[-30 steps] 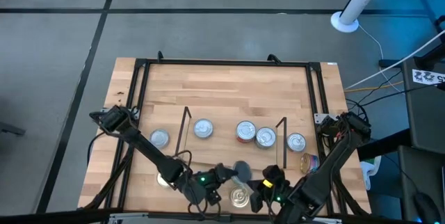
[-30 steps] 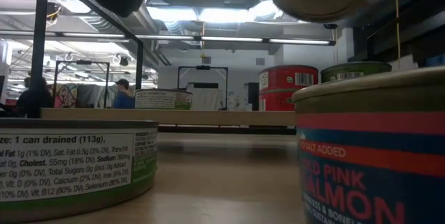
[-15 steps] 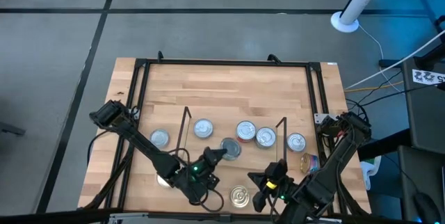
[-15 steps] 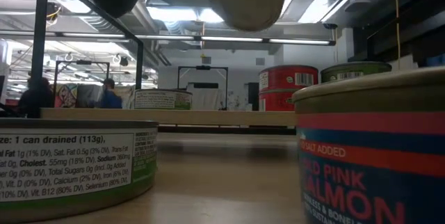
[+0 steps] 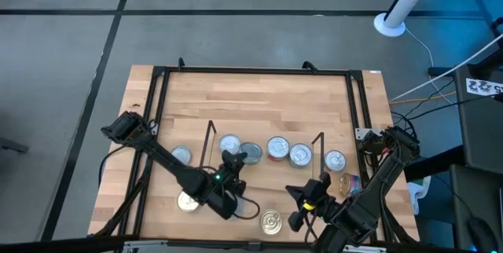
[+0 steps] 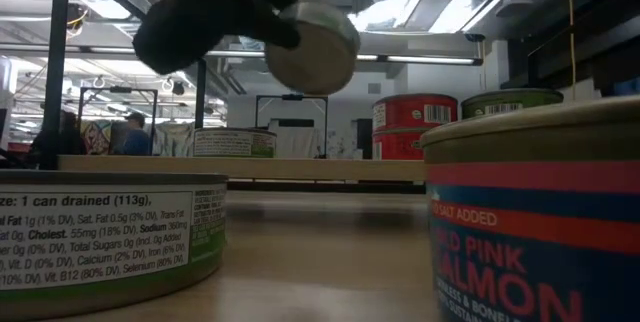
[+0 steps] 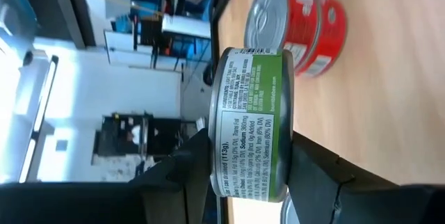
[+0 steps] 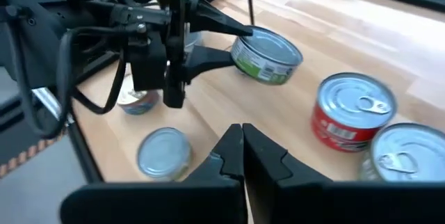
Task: Stack canned seafood by type on shelf
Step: Stack the green white tuna on top of the green white tuna can on the shelf
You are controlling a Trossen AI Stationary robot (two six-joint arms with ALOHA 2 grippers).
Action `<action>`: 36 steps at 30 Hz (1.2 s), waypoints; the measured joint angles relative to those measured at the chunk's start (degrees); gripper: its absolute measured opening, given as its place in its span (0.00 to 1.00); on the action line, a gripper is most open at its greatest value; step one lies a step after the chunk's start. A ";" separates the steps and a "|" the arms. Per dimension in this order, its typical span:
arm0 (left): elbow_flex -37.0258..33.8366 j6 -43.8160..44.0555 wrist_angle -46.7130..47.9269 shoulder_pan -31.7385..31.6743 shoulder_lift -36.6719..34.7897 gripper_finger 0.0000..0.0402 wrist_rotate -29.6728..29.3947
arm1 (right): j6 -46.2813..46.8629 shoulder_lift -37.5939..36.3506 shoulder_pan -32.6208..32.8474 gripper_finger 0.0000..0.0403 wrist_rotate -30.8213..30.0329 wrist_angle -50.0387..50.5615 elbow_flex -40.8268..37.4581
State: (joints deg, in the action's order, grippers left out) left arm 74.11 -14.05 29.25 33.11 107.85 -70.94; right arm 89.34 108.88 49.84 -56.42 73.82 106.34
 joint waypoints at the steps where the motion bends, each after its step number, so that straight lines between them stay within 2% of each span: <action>1: 0.00 1.20 1.33 -0.25 0.00 0.38 -0.01 | 0.00 0.00 0.00 0.01 0.02 0.80 0.00; 10: 0.00 9.32 8.18 -2.12 0.00 0.38 0.00 | 0.00 -0.02 0.00 0.01 0.33 4.93 0.00; 20: 0.00 15.05 9.68 -2.48 0.00 0.38 0.01 | 0.04 -0.07 0.00 0.01 0.35 7.57 0.00; 31: 0.00 14.42 9.98 -2.50 0.00 0.38 3.94 | 0.08 -0.07 0.00 0.01 0.35 7.55 0.00; 36: 2.41 13.99 10.93 -2.52 0.00 0.38 4.89 | 0.13 -0.07 0.00 0.01 0.46 7.39 0.00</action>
State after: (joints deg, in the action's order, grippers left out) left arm 76.51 -0.07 40.18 30.59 107.85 -66.05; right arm 89.47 108.81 49.84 -55.96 81.21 106.34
